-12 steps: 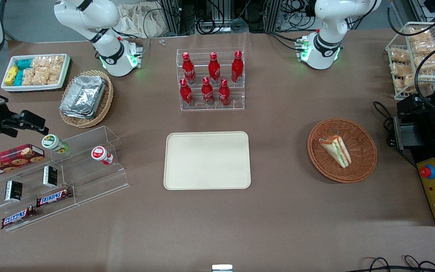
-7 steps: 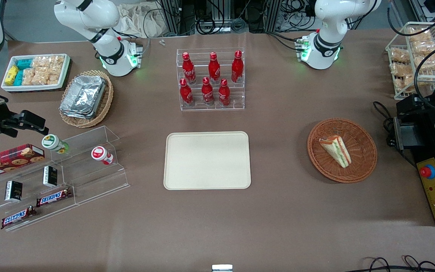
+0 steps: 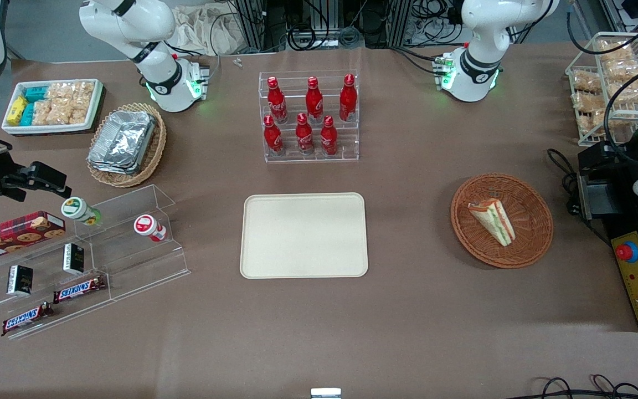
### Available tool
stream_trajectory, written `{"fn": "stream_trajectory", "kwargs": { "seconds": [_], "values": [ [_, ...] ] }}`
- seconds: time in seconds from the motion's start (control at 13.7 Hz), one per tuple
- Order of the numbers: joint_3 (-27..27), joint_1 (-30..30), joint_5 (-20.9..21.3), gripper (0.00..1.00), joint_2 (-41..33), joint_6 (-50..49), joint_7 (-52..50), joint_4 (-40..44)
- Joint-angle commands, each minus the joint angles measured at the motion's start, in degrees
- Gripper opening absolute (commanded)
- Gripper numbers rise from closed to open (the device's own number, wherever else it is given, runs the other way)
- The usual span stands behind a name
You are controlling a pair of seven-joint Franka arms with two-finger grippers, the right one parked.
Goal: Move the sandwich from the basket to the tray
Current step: 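Move the left gripper over the wicker basket toward the sandwich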
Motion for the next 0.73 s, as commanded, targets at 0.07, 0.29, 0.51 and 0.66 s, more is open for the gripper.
{"fn": "stream_trajectory", "kwargs": {
  "seconds": [0.07, 0.29, 0.51, 0.66],
  "values": [
    [-0.2, 0.5, 0.0, 1.00, -1.7, 0.6, -0.7, -6.3],
    [-0.3, 0.4, -0.5, 1.00, -1.1, 4.0, -1.4, -10.8],
    [-0.3, 0.1, -0.4, 1.00, -1.7, 12.4, -4.9, -18.8],
    [-0.5, 0.0, -0.3, 1.00, -2.7, 19.3, -8.6, -24.2]
  ]
}}
